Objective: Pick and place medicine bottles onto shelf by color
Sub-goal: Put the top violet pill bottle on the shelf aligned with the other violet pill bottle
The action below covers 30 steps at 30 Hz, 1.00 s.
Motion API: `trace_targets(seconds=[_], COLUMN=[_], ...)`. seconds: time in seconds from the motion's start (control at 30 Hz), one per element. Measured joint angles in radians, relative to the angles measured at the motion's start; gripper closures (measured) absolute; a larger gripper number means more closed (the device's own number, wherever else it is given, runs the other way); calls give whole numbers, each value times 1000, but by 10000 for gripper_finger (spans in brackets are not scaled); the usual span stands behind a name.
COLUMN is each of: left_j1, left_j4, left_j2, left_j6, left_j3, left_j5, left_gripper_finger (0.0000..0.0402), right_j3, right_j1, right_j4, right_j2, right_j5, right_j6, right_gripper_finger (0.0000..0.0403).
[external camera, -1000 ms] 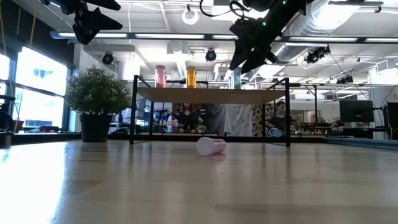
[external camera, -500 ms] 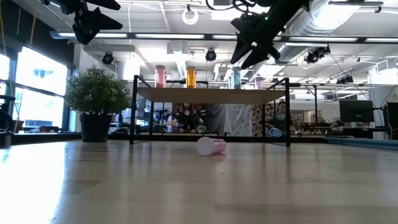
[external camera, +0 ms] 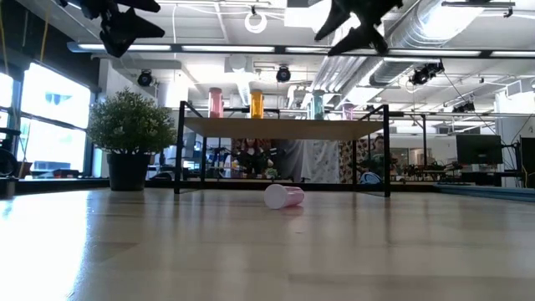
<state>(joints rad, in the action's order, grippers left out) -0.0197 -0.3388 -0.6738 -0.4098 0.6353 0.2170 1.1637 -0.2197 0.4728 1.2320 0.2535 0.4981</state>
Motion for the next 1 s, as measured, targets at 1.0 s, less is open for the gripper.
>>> trace_targets(seconds=[1.0], left_j1=[16], left_j4=[146], left_j2=[-637], left_j6=[1012], left_j3=[237], left_j5=[-267], left_gripper_finger=[206], right_j3=[0], right_j1=[412], right_j4=[-207], right_j2=[-28], right_j5=[225], right_j6=[225], right_gripper_finger=[190])
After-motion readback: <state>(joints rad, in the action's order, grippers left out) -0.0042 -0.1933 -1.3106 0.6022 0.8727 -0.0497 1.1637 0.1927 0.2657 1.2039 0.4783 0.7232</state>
